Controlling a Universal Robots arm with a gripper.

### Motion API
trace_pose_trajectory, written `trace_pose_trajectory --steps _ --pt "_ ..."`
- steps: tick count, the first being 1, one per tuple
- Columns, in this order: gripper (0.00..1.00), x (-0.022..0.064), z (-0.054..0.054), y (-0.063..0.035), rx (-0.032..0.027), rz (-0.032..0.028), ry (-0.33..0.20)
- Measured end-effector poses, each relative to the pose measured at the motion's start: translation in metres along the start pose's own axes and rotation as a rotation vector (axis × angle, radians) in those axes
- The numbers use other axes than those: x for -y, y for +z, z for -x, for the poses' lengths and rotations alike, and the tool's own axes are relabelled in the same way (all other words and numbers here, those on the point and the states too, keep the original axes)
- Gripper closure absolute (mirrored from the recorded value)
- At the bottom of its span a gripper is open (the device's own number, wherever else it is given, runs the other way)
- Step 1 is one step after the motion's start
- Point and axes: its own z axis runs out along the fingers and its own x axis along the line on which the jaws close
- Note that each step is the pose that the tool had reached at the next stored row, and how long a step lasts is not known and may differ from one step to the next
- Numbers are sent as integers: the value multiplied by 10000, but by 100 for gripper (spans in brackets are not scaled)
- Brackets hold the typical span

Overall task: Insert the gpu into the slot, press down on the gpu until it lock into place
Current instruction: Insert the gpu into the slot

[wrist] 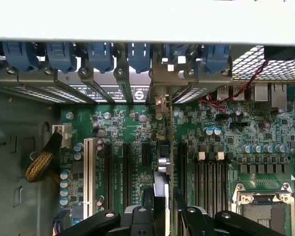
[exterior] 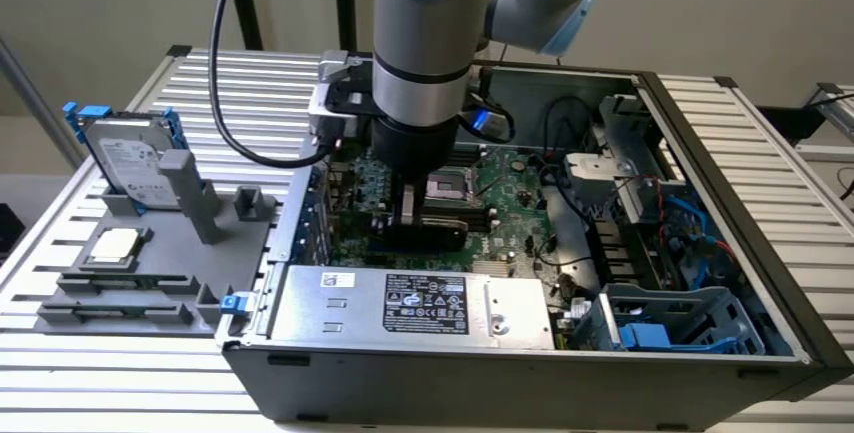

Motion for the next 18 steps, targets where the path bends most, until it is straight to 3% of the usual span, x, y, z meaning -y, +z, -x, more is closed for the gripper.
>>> trace_pose_trajectory --steps 8,10,18 --pt "74 0 -1 16 3 39 1" --pt "67 0 0 7 5 42 2" --pt "67 -11 19 -334 -3 51 1"
